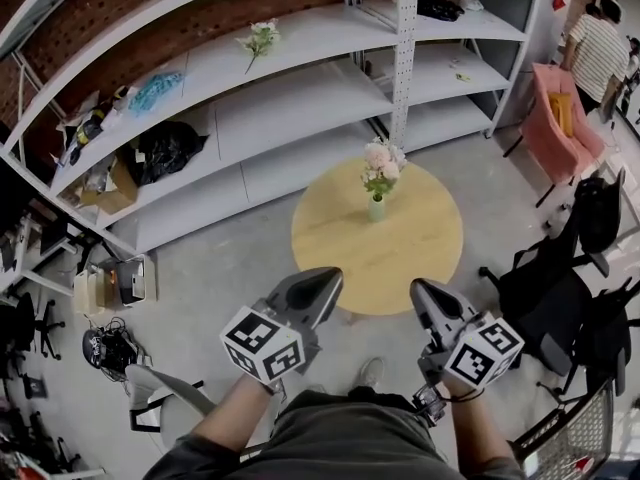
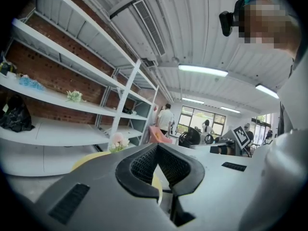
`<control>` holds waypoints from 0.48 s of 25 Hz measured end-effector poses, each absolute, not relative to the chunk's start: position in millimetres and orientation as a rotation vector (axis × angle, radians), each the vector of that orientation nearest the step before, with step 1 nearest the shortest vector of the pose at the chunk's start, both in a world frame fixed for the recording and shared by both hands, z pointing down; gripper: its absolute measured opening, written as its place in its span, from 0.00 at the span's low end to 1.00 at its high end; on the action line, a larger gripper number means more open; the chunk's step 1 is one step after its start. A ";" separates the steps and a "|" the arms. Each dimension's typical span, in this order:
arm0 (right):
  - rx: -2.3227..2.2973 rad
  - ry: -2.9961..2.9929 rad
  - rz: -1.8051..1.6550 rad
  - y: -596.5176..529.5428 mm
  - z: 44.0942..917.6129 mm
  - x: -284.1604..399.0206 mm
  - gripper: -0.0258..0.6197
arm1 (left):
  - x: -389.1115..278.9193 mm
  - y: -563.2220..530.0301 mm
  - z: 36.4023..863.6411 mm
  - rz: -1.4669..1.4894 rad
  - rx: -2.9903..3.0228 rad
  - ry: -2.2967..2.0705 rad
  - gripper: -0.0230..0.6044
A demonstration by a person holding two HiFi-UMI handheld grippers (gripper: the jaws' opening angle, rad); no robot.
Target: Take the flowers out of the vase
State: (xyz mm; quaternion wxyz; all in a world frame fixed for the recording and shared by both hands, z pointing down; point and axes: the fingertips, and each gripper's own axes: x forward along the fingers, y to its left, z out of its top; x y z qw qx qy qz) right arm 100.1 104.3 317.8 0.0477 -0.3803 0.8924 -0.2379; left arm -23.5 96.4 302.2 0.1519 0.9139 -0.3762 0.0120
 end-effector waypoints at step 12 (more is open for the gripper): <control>-1.160 2.717 -0.780 65.3 329.0 132.9 0.06 | 1.4 56.4 311.1 0.044 2.585 -1.104 0.05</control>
